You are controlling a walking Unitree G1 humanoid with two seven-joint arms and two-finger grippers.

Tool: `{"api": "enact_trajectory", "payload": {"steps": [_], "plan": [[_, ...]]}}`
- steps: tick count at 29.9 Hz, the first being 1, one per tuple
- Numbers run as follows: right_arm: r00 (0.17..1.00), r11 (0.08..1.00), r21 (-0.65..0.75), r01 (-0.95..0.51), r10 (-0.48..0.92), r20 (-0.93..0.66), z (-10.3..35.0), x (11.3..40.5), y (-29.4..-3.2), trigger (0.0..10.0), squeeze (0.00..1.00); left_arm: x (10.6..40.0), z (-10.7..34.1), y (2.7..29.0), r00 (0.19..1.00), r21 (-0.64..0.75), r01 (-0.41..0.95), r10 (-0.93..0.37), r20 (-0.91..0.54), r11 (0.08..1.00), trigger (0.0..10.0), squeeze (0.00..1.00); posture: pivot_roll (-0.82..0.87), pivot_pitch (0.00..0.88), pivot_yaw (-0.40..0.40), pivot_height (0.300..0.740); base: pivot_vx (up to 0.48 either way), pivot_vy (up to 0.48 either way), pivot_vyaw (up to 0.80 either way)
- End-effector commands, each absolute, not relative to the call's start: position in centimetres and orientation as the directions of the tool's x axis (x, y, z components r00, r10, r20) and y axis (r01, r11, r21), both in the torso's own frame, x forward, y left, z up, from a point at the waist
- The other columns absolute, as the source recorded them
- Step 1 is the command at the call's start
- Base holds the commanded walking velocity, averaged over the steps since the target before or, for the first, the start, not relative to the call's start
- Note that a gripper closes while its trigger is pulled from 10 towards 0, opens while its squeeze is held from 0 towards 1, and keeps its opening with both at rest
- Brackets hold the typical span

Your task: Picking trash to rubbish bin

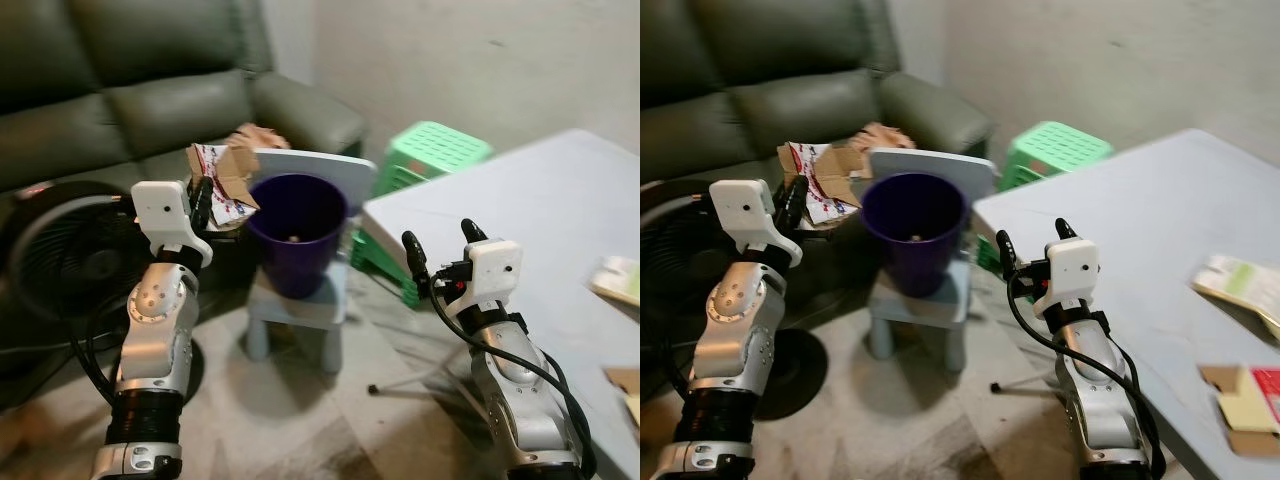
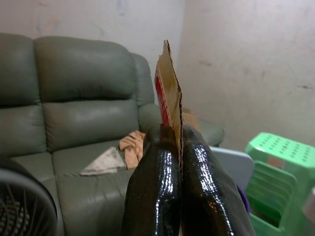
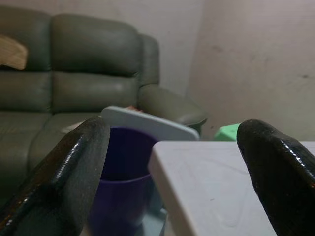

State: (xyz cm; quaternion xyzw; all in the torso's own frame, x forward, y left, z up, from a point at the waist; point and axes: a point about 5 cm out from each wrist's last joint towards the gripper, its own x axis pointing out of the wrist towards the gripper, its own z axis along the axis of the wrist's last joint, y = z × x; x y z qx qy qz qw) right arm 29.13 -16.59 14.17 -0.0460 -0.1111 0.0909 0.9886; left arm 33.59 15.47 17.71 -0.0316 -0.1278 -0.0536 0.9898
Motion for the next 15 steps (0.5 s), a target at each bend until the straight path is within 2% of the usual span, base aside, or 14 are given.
{"api": "enact_trajectory", "payload": {"steps": [1,6,9,11,15], "plan": [[0.957,0.98,-0.11,-0.169,0.189,0.218,14.41,29.16,-16.75,10.0,0.0,33.51,17.43,15.25,0.963,-0.032,0.121,-0.11,0.245,0.992,10.0,0.0,-0.04,0.053,-0.058,0.74,0.0,0.0,0.8],[0.955,0.977,-0.112,-0.18,0.201,0.218,14.44,29.2,-16.69,10.0,0.0,33.4,17.03,15.08,0.967,-0.021,0.128,-0.12,0.226,0.992,10.0,0.0,-0.03,0.051,-0.059,0.74,0.0,0.0,0.8],[0.944,0.977,-0.067,-0.203,0.213,0.253,14.74,29.07,-16.55,10.0,0.0,33.32,16.87,14.87,0.966,-0.033,0.148,-0.137,0.221,0.988,10.0,0.0,-0.03,0.049,-0.061,0.74,0.0,0.0,0.79],[0.938,0.972,-0.056,-0.227,0.234,0.256,14.8,29.01,-16.48,10.0,0.0,33.26,16.78,14.8,0.965,-0.038,0.151,-0.139,0.223,0.988,10.0,0.0,-0.03,0.049,-0.063,0.74,0.0,0.0,0.0],[0.931,0.964,-0.061,-0.26,0.267,0.25,14.6,28.8,-16.23,10.0,0.0,33.26,16.71,14.85,0.967,-0.041,0.144,-0.132,0.22,0.989,10.0,0.0,-0.03,0.049,-0.062,0.74,0.275,0.0,0.0]]}}
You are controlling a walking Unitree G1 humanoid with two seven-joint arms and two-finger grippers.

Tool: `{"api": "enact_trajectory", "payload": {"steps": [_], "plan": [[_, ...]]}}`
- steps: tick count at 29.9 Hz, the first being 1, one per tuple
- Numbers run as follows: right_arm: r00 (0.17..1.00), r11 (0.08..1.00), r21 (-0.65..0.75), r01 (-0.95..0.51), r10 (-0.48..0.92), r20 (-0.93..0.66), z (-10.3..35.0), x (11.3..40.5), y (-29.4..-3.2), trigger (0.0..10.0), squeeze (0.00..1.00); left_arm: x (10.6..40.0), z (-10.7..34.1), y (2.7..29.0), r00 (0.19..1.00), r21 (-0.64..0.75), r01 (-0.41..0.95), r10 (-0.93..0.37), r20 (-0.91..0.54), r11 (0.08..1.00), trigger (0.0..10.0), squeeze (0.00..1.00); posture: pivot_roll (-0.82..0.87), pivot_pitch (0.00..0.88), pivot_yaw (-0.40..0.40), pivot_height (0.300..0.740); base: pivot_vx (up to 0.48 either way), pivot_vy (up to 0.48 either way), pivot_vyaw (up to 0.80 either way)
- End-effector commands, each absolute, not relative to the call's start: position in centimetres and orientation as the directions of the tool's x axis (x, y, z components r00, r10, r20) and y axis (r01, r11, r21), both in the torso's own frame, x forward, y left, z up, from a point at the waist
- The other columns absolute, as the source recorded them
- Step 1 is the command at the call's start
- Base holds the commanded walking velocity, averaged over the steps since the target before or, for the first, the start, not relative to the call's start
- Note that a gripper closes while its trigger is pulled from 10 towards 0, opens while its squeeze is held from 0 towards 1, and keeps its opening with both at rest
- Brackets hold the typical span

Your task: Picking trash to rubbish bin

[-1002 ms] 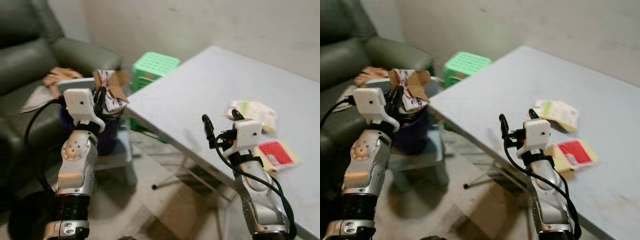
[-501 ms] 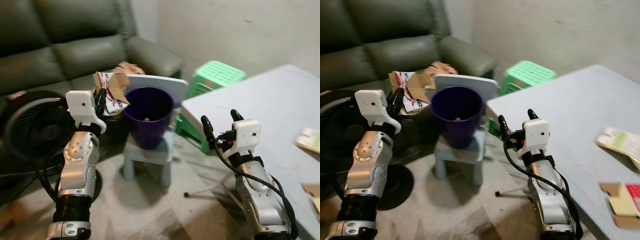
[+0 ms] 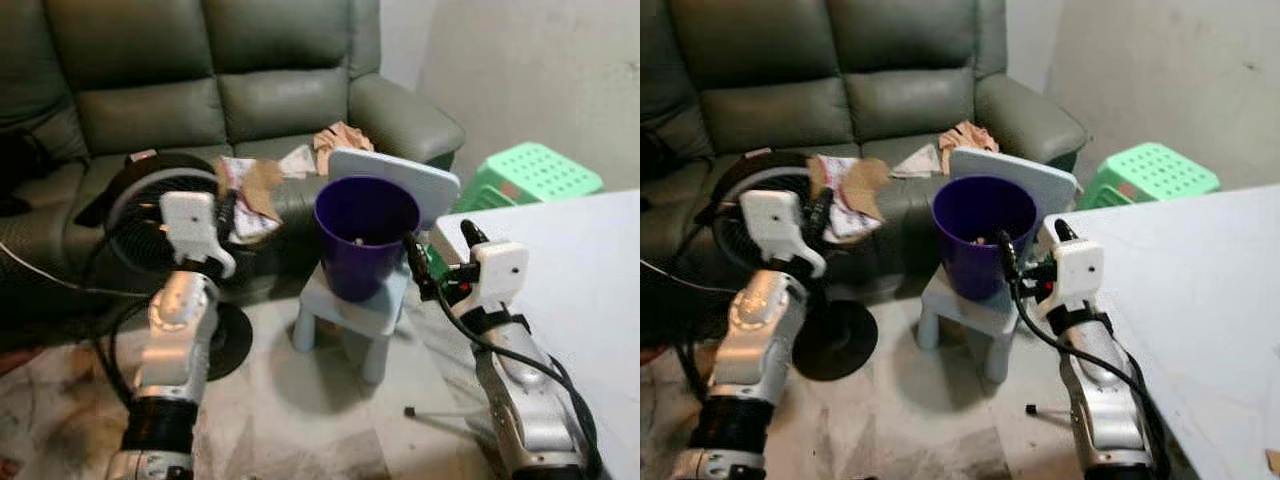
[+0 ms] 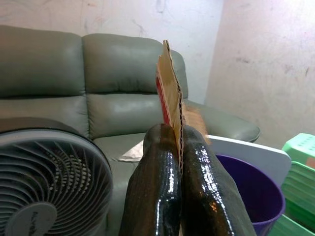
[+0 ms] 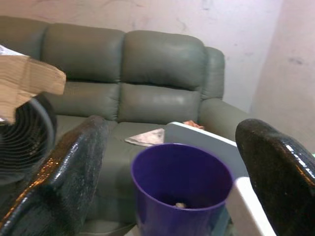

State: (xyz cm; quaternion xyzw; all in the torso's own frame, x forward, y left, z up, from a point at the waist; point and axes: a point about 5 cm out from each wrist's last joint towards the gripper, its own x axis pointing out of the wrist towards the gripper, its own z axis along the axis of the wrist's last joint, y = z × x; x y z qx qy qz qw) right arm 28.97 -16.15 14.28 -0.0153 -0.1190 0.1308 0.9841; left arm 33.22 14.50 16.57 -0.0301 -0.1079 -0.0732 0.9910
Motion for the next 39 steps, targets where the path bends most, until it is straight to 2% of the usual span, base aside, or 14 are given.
{"api": "enact_trajectory", "payload": {"steps": [1,39], "plan": [[0.931,0.964,-0.063,-0.259,0.267,0.25,14.59,28.81,-16.23,10.0,0.0,33.27,16.71,14.85,0.967,-0.041,0.144,-0.132,0.22,0.989,10.0,0.0,-0.03,0.049,-0.062,0.74,0.289,0.0,0.0],[0.923,0.957,-0.045,-0.288,0.289,0.255,14.58,28.95,-15.88,10.0,0.0,33.88,16.79,15.3,0.97,-0.067,0.139,-0.122,0.208,0.988,10.0,0.0,-0.03,0.05,-0.056,0.74,0.326,0.0,0.0]]}}
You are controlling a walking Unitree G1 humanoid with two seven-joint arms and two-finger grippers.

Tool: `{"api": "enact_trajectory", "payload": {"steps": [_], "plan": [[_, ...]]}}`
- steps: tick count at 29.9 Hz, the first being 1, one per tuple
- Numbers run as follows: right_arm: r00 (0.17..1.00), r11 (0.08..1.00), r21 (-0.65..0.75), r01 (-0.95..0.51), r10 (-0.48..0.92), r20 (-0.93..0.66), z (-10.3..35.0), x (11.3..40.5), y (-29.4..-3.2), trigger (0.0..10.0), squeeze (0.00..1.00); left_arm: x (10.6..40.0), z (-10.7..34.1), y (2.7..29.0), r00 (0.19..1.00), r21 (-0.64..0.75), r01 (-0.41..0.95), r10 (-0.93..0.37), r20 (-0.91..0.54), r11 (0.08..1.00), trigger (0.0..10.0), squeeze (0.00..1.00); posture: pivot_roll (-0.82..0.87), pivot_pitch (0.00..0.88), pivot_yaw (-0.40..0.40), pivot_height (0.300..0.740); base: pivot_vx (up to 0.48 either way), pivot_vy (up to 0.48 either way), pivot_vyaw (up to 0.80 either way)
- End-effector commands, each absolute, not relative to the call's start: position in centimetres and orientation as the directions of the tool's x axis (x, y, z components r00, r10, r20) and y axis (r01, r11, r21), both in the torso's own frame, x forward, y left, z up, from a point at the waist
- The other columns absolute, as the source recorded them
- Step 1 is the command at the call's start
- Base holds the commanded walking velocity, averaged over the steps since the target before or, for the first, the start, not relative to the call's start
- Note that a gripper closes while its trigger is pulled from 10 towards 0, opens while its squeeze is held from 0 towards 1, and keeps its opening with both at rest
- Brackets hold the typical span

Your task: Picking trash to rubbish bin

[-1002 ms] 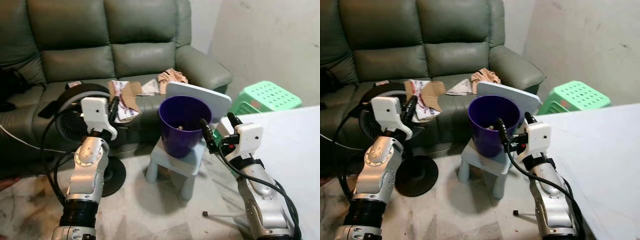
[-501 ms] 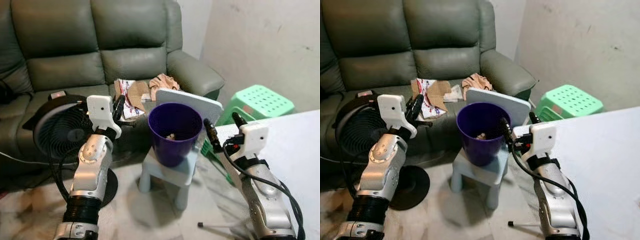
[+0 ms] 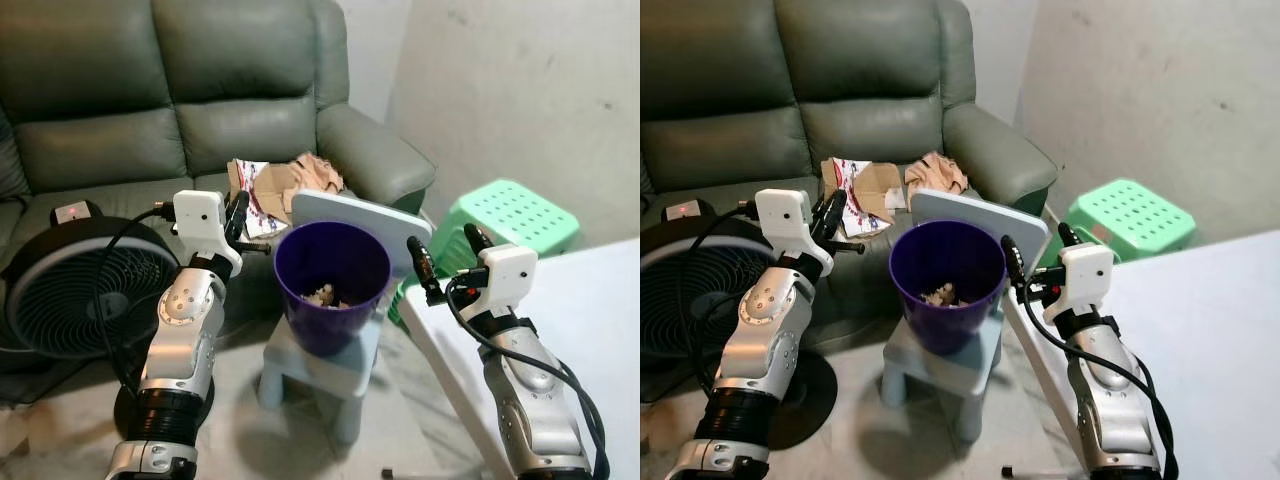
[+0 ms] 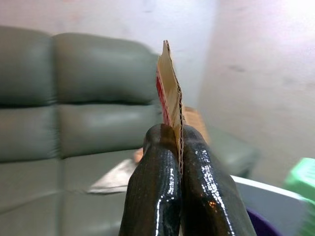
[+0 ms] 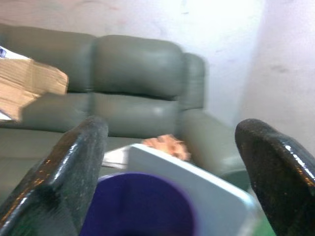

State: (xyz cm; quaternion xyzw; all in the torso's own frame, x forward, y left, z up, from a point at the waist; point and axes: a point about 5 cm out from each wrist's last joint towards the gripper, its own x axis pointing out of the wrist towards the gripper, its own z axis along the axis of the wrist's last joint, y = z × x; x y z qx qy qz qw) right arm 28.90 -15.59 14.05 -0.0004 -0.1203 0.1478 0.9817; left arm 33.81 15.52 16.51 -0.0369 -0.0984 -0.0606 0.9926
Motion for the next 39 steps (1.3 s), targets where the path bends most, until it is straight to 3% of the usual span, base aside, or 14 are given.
{"api": "enact_trajectory", "payload": {"steps": [1,13,25,39], "plan": [[0.922,0.956,-0.043,-0.289,0.29,0.256,14.6,29.0,-15.9,10.0,0.0,33.9,16.8,15.3,0.971,-0.076,0.139,-0.121,0.207,0.987,10.0,0.0,-0.03,0.05,-0.056,0.74,0.315,0.0,0.0],[0.903,0.938,-0.052,-0.343,0.345,0.257,14.9,28.8,-15.4,10.0,0.0,33.9,16.3,15.8,0.976,-0.051,0.125,-0.113,0.188,0.991,10.0,0.0,-0.03,0.071,-0.063,0.74,0.304,0.0,0.0],[0.824,0.855,-0.037,-0.518,0.51,0.247,15.7,26.0,-13.9,10.0,0.0,34.5,15.1,18.1,0.985,-0.089,0.115,-0.102,0.141,0.989,10.0,0.0,-0.06,0.14,-0.085,0.74,0.0,0.0,0.0],[0.776,0.786,0.032,-0.618,0.602,0.188,16.6,22.1,-13.4,10.0,0.0,35.7,13.5,16.7,0.958,-0.056,0.282,-0.278,0.071,0.958,10.0,0.0,-0.13,0.299,-0.126,0.74,0.0,0.0,0.0]]}}
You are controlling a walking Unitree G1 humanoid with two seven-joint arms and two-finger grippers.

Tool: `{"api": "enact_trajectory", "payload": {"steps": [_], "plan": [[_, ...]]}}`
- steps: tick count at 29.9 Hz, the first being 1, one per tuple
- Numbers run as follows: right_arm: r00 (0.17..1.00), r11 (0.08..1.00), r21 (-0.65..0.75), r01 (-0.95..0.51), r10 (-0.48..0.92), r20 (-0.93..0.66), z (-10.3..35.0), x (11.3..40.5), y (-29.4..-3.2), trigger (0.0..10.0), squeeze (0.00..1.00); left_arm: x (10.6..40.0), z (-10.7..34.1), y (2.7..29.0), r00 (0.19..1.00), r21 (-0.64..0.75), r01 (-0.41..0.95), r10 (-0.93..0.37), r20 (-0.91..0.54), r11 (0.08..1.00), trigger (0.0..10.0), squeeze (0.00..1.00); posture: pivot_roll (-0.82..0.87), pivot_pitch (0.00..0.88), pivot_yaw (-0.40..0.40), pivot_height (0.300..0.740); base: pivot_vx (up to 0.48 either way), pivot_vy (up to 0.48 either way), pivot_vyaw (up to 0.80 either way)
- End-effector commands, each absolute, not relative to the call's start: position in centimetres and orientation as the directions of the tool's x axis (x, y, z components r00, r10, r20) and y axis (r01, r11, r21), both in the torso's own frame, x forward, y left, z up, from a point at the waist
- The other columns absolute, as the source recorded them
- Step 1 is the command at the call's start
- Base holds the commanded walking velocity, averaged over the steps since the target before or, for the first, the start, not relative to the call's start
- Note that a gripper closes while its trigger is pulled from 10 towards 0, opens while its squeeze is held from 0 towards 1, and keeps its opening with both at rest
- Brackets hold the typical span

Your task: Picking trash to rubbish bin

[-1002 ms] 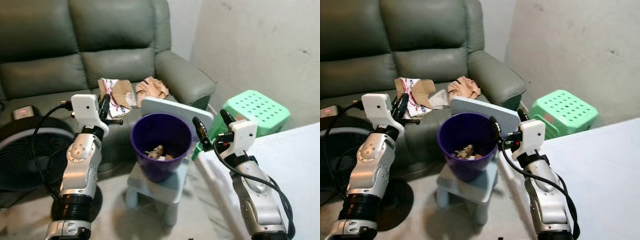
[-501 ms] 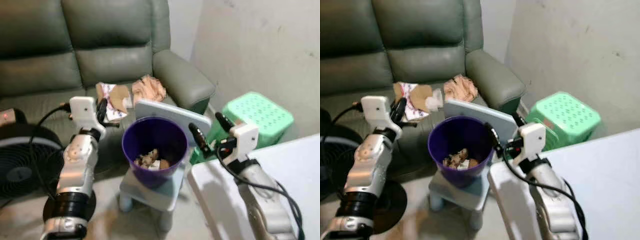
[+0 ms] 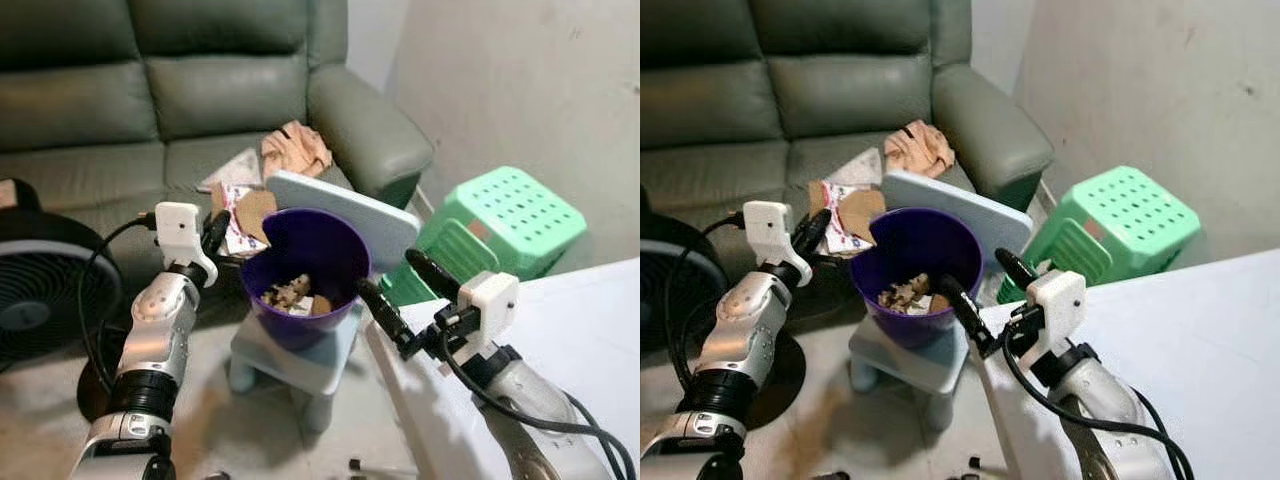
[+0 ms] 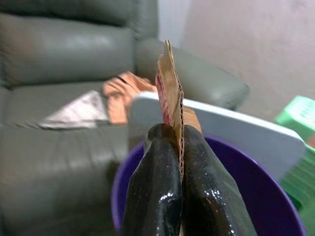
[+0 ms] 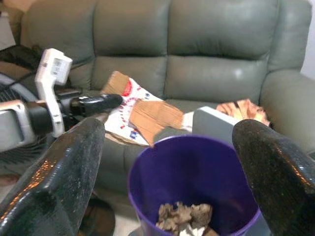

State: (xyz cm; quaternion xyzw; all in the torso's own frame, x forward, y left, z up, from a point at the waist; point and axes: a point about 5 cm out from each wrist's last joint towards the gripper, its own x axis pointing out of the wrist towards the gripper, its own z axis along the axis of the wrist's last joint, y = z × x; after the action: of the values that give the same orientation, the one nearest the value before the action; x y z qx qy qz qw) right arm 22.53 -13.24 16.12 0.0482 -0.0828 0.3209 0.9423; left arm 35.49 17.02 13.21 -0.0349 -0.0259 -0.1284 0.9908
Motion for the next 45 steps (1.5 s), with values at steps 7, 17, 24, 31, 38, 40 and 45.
{"api": "enact_trajectory", "payload": {"steps": [7,17,24,31,38,40,45], "plan": [[0.79,0.793,0.053,-0.607,0.594,0.152,17.3,20.4,-13.9,10.0,0.0,36.1,13.8,15.9,0.932,-0.042,0.357,-0.353,0.08,0.933,10.0,0.0,-0.16,0.364,-0.144,0.74,0.0,0.0,0.0],[0.816,0.806,0.135,-0.576,0.558,0.151,18.2,18.8,-14.3,10.0,0.0,36.8,14.4,15.5,0.897,-0.02,0.438,-0.435,0.079,0.899,10.0,0.0,-0.2,0.426,-0.156,0.74,0.0,0.0,0.0],[0.827,0.813,0.15,-0.563,0.549,0.126,18.5,17.6,-14.2,10.0,0.0,37.3,15.3,15.8,0.875,0.006,0.478,-0.476,0.087,0.878,10.0,0.0,-0.21,0.458,-0.152,0.74,0.0,0.0,0.0],[0.828,0.812,0.164,-0.561,0.549,0.115,18.6,17.3,-14.1,10.0,0.0,37.6,16.0,15.7,0.865,0.012,0.493,-0.491,0.106,0.87,10.0,0.38,-0.2,0.46,-0.152,0.74,0.0,0.0,0.0],[0.829,0.812,0.167,-0.559,0.549,0.108,18.6,17.4,-14.2,10.0,0.0,38.0,16.9,15.4,0.845,0.005,0.521,-0.517,0.133,0.853,10.0,1.0,-0.2,0.454,-0.152,0.74,0.0,0.0,0.0],[0.829,0.812,0.167,-0.559,0.549,0.108,18.6,17.4,-14.2,10.0,0.0,38.0,16.9,15.4,0.844,0.01,0.522,-0.518,0.135,0.853,10.0,1.0,-0.2,0.45,-0.152,0.74,0.0,0.0,0.0],[0.828,0.811,0.168,-0.56,0.55,0.104,18.6,17.4,-14.1,10.0,0.0,38.0,16.8,15.3,0.837,0.009,0.534,-0.531,0.134,0.845,10.0,1.0,-0.2,0.444,-0.152,0.74,0.0,0.0,0.0]]}}
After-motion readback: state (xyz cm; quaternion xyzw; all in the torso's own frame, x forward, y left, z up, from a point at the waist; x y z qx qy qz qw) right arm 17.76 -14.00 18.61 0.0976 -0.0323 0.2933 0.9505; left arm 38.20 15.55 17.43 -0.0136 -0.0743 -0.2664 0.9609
